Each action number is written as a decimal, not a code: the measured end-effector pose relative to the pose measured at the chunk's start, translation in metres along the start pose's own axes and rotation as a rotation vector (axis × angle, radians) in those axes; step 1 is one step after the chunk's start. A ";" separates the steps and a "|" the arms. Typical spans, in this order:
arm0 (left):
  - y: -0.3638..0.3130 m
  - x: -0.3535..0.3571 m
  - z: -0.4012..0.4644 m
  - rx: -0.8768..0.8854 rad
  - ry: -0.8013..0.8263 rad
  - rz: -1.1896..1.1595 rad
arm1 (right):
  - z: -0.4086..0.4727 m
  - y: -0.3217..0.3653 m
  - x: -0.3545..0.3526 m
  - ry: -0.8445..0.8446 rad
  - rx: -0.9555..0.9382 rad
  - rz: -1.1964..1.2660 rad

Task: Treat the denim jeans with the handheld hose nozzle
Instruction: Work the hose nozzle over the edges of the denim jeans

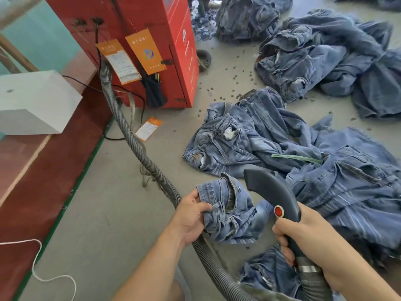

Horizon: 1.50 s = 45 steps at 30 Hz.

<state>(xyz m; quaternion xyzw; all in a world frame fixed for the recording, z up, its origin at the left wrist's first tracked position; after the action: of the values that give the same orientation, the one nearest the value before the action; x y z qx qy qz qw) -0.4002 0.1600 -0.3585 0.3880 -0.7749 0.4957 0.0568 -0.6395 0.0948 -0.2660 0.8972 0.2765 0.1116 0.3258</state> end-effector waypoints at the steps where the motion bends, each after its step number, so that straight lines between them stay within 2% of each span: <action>1: 0.001 0.001 -0.002 -0.001 0.043 -0.021 | -0.001 0.000 0.004 0.021 0.002 -0.046; 6: -0.001 0.010 -0.006 0.048 0.240 -0.032 | -0.005 -0.005 0.029 0.120 0.008 -0.275; 9: -0.004 0.012 -0.009 0.051 0.342 -0.037 | 0.000 -0.002 0.035 0.089 -0.001 -0.283; 15: -0.006 0.010 -0.009 0.009 0.319 -0.035 | 0.009 0.005 0.027 -0.080 -0.082 -0.099; 20: -0.004 0.004 -0.010 0.022 0.337 -0.047 | -0.001 -0.001 0.031 0.101 0.000 -0.255; 23: 0.004 0.001 -0.013 -0.010 0.379 0.015 | 0.012 -0.004 0.032 0.031 0.012 -0.255; 26: 0.011 0.000 -0.020 -0.106 0.324 -0.032 | 0.021 -0.001 0.015 -0.105 0.010 -0.094; 30: 0.015 0.005 -0.014 -0.342 0.057 -0.072 | 0.015 -0.002 -0.008 -0.175 -0.003 0.074; 33: 0.017 0.012 -0.010 -0.533 -0.047 0.010 | 0.011 -0.001 -0.014 -0.125 0.015 0.123; 36: 0.024 0.016 -0.009 -0.609 -0.100 0.114 | 0.010 -0.002 -0.013 -0.050 0.039 0.038; 38: 0.029 0.019 -0.005 -0.565 -0.159 0.163 | 0.008 -0.003 -0.009 -0.015 0.042 -0.018; 42: 0.033 0.027 0.004 -0.318 -0.276 0.210 | 0.007 -0.005 -0.007 -0.047 0.004 -0.080; 45: 0.032 0.025 0.005 -0.231 -0.229 0.037 | 0.009 -0.005 -0.010 -0.061 0.017 -0.073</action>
<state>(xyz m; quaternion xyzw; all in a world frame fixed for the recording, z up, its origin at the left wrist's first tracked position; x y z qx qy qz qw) -0.4372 0.1490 -0.3716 0.4185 -0.8352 0.3567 0.0035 -0.6462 0.0875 -0.2764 0.8923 0.2998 0.0696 0.3304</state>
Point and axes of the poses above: each hand's wrist, its own z-axis towards the middle knuckle, its own x-axis out of the palm, y = z × x, the point moved 2 cm from there along z, towards the middle knuckle, and after that the axes turned 8 degrees about x, right-handed, at the moved point
